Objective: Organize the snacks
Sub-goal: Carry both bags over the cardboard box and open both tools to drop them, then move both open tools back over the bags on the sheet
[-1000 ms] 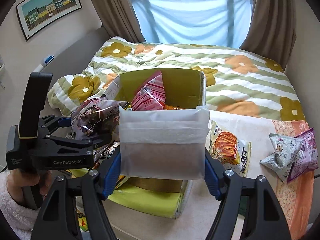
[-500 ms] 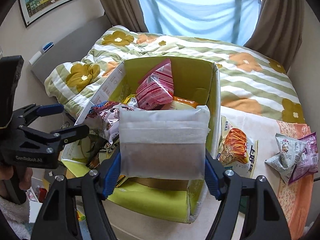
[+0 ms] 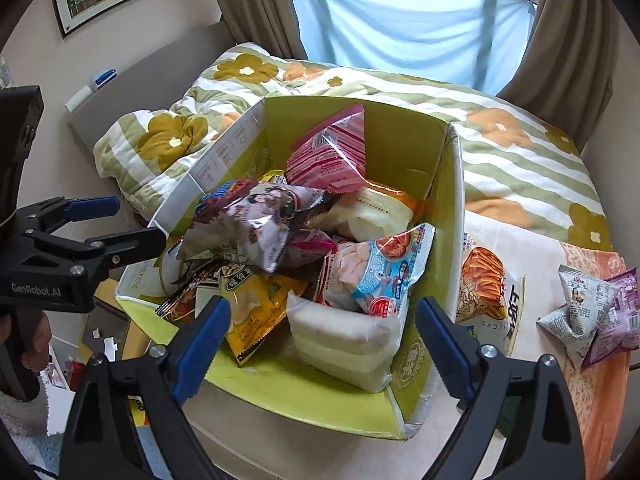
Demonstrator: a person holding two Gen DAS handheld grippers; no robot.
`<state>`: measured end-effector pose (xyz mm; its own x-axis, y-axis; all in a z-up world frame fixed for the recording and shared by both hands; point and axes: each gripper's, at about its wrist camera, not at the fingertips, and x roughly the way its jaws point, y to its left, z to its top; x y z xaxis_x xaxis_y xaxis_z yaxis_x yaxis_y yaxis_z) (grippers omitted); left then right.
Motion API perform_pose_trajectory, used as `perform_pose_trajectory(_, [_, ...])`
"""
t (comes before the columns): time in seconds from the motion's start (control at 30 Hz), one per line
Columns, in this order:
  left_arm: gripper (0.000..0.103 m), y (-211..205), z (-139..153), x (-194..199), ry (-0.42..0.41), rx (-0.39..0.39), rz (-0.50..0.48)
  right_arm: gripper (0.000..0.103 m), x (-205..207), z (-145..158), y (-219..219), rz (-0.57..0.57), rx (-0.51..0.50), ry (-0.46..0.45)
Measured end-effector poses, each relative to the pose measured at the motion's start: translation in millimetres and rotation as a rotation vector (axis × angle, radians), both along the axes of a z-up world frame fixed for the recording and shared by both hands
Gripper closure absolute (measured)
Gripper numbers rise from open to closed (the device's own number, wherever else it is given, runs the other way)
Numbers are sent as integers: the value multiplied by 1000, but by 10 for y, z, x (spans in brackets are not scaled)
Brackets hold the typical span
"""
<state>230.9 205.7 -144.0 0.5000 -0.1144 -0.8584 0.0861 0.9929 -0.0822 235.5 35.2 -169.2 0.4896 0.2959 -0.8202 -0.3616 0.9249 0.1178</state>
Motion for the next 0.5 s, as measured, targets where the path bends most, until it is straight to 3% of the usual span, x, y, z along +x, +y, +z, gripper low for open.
perform_pose_trajectory(0.27, [1,-95,51,-108,-16,-4,-27,11,-190,107,-61,-24,-7,-22])
perform_pose_trajectory(0.5, [1,-289,123,-214,-41,-35,-93,11,-412,268,-273,-112,-18,-78])
